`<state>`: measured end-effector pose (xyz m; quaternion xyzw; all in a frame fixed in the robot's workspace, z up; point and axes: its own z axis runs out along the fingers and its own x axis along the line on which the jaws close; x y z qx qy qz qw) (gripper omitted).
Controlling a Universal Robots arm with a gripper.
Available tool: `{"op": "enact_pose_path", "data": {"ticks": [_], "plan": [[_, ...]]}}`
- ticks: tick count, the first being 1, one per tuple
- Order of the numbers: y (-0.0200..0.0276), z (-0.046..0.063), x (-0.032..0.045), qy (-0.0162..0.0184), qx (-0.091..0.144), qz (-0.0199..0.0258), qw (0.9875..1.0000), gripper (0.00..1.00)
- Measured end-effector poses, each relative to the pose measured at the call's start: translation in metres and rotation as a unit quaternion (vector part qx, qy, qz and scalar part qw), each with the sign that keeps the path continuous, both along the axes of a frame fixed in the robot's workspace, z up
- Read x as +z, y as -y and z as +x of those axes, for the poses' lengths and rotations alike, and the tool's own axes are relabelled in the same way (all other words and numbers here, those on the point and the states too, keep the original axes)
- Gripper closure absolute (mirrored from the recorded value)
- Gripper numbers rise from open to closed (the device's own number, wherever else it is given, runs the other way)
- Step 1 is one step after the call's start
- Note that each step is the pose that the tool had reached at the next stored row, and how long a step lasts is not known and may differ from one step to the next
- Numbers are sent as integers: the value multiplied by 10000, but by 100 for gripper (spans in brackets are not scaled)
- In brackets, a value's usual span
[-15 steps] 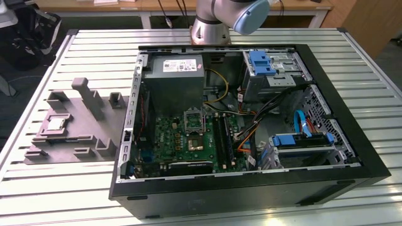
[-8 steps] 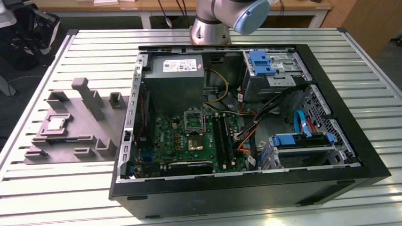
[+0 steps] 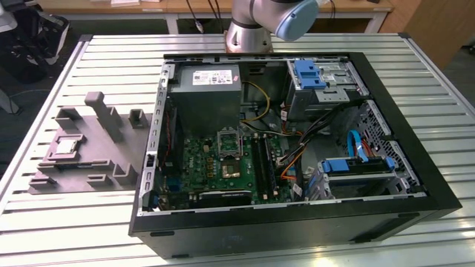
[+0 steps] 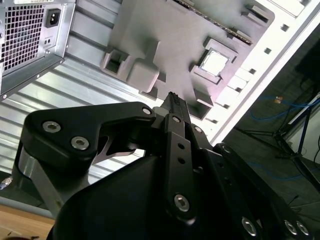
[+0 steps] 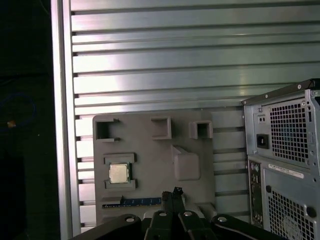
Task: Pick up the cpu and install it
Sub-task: 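Reach for the cpu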
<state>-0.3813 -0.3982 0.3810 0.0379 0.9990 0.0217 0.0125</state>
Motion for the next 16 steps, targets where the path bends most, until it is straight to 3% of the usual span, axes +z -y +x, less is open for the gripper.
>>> {"op": "enact_pose_path", "data": {"ticks": [16], "plan": [[-5, -244, -14, 0, 0, 0, 10000, 89]]}}
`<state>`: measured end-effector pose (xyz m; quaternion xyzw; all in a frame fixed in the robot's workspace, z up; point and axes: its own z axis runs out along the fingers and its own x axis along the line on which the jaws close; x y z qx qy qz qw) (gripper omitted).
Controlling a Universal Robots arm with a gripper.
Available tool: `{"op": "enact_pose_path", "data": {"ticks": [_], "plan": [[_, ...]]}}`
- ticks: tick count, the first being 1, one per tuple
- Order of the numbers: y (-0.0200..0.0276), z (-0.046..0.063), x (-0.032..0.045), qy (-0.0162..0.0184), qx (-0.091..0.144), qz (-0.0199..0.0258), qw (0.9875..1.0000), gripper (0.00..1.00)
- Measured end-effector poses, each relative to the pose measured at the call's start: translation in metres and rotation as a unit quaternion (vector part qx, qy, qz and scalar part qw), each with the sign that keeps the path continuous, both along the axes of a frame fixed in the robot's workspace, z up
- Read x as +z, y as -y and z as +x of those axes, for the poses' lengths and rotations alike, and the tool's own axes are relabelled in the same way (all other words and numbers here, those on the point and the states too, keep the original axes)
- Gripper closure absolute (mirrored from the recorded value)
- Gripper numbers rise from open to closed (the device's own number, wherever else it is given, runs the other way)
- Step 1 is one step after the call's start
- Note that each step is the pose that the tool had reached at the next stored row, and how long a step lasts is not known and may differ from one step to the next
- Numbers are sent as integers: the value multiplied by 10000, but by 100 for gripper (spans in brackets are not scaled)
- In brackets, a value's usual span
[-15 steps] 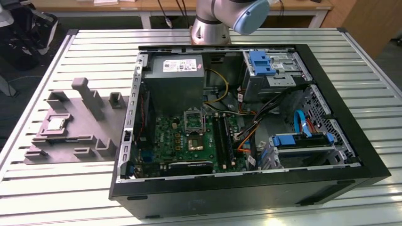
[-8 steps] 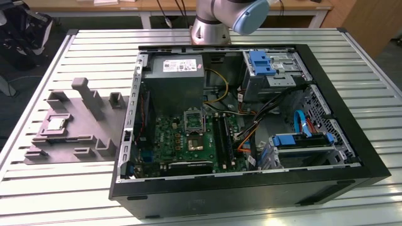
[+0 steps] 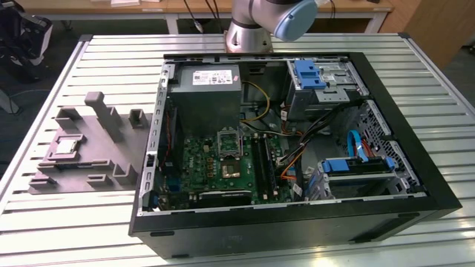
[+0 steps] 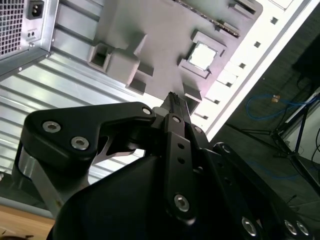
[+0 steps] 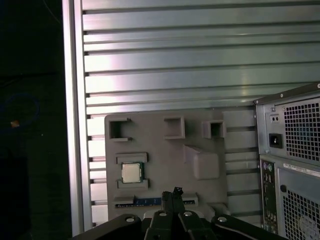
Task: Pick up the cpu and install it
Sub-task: 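Reach for the cpu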
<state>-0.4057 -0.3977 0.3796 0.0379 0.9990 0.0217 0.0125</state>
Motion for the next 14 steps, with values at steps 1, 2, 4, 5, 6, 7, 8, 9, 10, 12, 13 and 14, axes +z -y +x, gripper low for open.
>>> {"op": "enact_pose_path", "data": {"ticks": [1, 2, 4, 5, 6, 7, 8, 9, 10, 12, 13, 14], "plan": [[0, -32, -2, 0, 0, 0, 10000, 89], [0, -63, -4, 0, 0, 0, 10000, 89], [0, -137, -6, 0, 1, 0, 10000, 89], [0, -175, -8, 0, 1, 0, 10000, 89], [0, -214, -10, 0, 1, 0, 10000, 89], [0, -254, -11, 0, 0, 0, 10000, 89], [0, -296, -13, 0, 0, 0, 10000, 89], [0, -336, -14, 0, 0, 0, 10000, 89], [0, -371, -15, 0, 0, 0, 10000, 89], [0, -425, -18, 0, 0, 0, 10000, 89], [0, -443, -20, 0, 0, 0, 10000, 89], [0, -450, -19, -1, 0, 0, 10000, 89]]}}
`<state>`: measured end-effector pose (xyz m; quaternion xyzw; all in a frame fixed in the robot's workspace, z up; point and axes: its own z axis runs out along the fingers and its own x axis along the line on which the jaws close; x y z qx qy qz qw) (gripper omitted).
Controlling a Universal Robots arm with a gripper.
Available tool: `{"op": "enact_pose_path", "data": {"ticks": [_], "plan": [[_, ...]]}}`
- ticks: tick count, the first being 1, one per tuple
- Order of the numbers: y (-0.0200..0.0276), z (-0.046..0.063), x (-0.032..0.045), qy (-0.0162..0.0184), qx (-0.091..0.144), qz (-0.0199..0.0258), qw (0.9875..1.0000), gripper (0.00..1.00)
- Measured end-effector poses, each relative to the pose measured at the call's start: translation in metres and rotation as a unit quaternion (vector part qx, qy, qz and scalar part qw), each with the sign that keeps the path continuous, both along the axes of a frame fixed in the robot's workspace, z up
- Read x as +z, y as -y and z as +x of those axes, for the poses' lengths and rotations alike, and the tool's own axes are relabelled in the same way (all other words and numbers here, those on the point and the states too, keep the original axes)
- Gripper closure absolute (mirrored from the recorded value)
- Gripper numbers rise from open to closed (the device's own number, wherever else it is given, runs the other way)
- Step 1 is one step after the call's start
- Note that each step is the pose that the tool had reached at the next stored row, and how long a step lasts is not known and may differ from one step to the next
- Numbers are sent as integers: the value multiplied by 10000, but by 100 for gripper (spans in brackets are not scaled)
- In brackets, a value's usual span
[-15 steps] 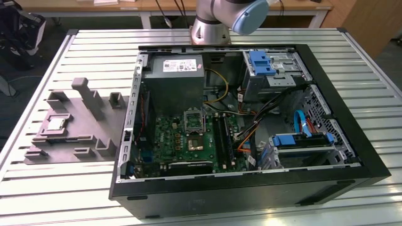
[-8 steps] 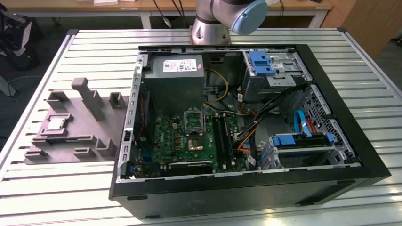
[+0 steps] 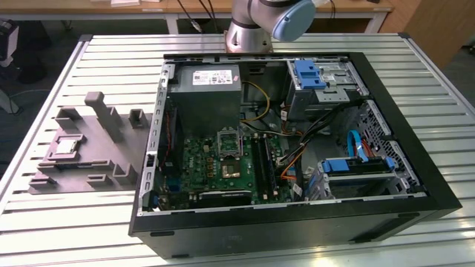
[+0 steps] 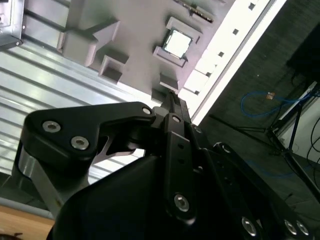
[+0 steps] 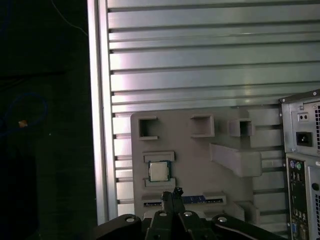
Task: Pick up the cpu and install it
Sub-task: 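Reach for the cpu, then pick up the cpu and move it towards the insertion slot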
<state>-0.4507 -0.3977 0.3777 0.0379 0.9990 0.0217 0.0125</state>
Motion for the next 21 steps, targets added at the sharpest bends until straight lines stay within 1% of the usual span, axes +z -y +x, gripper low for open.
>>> {"op": "enact_pose_path", "data": {"ticks": [15, 17, 18, 20, 21], "plan": [[0, -9, 0, 1, 0, 0, 10000, 89], [0, -10, 0, 0, 0, 0, 10000, 77], [0, -10, 0, 0, 1, 0, 10000, 77], [0, -10, 0, 1, 1, 0, 10000, 65], [0, -10, -1, 0, 0, 0, 10000, 65]]}}
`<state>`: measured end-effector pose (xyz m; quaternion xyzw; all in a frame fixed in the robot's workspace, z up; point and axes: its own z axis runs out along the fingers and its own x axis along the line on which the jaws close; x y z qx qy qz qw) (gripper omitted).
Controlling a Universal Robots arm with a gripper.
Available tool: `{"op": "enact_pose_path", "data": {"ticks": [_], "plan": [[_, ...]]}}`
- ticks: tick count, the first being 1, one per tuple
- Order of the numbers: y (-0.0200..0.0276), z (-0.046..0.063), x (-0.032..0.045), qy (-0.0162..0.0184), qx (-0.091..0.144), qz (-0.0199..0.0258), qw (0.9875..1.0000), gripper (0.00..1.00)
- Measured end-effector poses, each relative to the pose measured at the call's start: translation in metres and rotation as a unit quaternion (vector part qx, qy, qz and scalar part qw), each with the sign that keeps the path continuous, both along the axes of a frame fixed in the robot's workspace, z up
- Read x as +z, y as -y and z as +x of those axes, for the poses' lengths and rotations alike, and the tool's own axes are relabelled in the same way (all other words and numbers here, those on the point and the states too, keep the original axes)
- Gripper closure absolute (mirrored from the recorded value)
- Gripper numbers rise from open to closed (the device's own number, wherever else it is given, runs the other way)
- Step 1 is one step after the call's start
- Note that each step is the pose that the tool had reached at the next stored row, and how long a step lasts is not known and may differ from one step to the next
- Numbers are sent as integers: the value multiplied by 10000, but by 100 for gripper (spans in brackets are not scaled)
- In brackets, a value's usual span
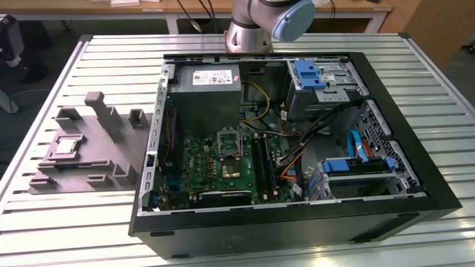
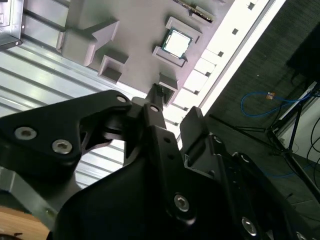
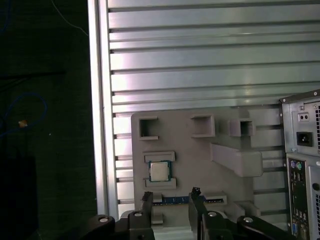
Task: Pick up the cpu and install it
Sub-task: 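Pick up the cpu and move it towards the insertion slot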
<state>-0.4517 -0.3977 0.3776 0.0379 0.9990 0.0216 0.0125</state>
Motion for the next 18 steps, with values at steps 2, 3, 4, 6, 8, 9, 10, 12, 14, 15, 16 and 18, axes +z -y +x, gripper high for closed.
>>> {"op": "enact_pose_path", "data": {"ticks": [2, 3, 4, 6, 8, 9, 10, 12, 14, 15, 16, 18], "plan": [[0, -1, -9, 1, 15, 1, 10000, 59], [0, -2, -16, -1, 56, 1, 10000, 53], [0, -2, -23, -1, 131, 0, 9999, 53], [-1, -4, -41, -1, 305, 1, 9995, 53], [0, -5, -53, -2, 332, 0, 9994, 53], [0, -5, -60, -3, 332, 0, 9994, 53], [0, -5, -67, -2, 332, 0, 9994, 53], [0, -5, -72, -3, 332, 0, 9994, 53], [0, -5, -73, -3, 332, 0, 9994, 53], [0, -5, -73, -2, 332, 0, 9994, 53], [0, -5, -73, -2, 332, 0, 9994, 53], [0, -5, -73, -2, 332, -1, 9994, 53]]}}
